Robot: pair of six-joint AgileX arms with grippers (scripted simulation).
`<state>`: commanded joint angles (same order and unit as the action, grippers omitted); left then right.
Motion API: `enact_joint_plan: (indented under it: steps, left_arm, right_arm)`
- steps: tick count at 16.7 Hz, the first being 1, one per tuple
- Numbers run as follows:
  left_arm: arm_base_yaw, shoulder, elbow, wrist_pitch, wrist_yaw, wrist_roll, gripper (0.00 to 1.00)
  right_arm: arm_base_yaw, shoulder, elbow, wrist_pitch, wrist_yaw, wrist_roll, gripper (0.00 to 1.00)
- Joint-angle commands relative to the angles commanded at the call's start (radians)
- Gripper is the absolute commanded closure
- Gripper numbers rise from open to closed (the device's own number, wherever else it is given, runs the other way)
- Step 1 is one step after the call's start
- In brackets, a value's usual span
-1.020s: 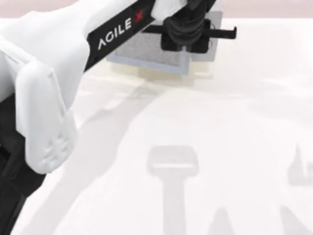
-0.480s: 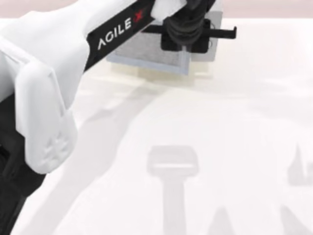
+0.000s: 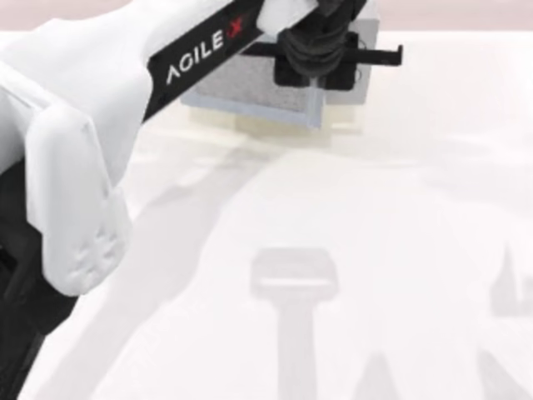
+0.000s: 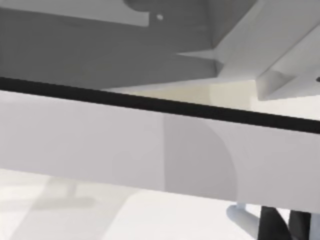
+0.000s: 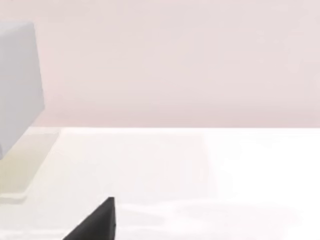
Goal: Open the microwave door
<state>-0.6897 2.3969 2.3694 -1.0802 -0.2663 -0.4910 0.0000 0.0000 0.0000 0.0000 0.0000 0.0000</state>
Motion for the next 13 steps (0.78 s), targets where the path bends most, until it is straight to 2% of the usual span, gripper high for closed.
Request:
enact_joint_plan:
  steps: [3,10,13]
  left_arm:
    - [-0.006,-0.005,-0.019,0.012,0.005,0.006,1.0]
    - [0.009,-0.135,-0.237,0.124,0.045,0.098,1.0]
    - [0.009,-0.141,-0.246,0.13,0.049,0.102,1.0]
  right_arm:
    - [0.0,0.0,0.0,0.0,0.0,0.0,0.0]
    - [0.0,0.0,0.0,0.0,0.0,0.0,0.0]
    - [0.0,0.0,0.0,0.0,0.0,0.0,0.0]
